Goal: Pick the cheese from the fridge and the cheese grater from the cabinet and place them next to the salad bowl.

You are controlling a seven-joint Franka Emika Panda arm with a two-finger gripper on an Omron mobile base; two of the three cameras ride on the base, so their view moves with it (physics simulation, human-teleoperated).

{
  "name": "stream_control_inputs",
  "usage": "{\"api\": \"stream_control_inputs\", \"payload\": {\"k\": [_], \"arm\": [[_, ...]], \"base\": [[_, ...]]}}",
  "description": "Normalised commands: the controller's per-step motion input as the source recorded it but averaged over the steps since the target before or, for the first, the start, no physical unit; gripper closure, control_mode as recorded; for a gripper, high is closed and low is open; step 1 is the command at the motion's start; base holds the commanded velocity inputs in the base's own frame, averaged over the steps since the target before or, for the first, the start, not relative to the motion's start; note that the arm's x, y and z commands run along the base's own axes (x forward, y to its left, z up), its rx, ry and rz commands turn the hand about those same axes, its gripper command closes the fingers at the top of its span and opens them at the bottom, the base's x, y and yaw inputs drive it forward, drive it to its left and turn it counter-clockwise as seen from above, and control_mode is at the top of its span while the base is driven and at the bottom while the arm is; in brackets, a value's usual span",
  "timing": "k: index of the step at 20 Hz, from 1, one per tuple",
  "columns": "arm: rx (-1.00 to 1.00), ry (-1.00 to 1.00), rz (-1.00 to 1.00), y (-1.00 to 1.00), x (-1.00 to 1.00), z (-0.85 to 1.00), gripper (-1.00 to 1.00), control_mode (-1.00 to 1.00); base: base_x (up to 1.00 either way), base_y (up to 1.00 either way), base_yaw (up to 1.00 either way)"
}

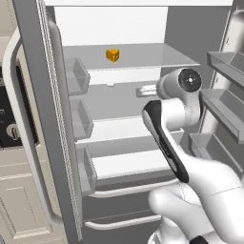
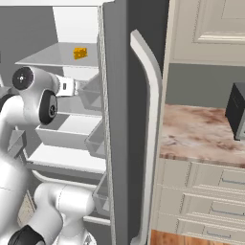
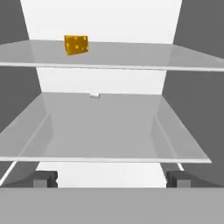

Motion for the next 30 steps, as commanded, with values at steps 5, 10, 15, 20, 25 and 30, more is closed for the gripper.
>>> {"api": "stream_control_inputs", "payload": {"k": [5,10,15,20,25,30], "arm": [[0.02,-0.08,-0.04,0.06,-0.01,0.52,-1.0,-1.0],[0.05,0.0,-0.04,0.05,0.0,0.57,-1.0,-1.0],[0.06,0.01,-0.01,0.06,0.0,0.53,-1.0,-1.0],[0.06,0.0,0.0,0.12,0.05,0.4,-1.0,-1.0],[0.07,0.0,0.0,0.17,0.22,0.19,-1.0,-1.0],[0.06,0.0,0.0,0.18,0.37,0.0,-1.0,-1.0]], "base": [[0.0,0.0,0.0],[0.0,0.0,0.0],[0.0,0.0,0.0],[0.0,0.0,0.0],[0.0,0.0,0.0],[0.0,0.0,0.0]]}}
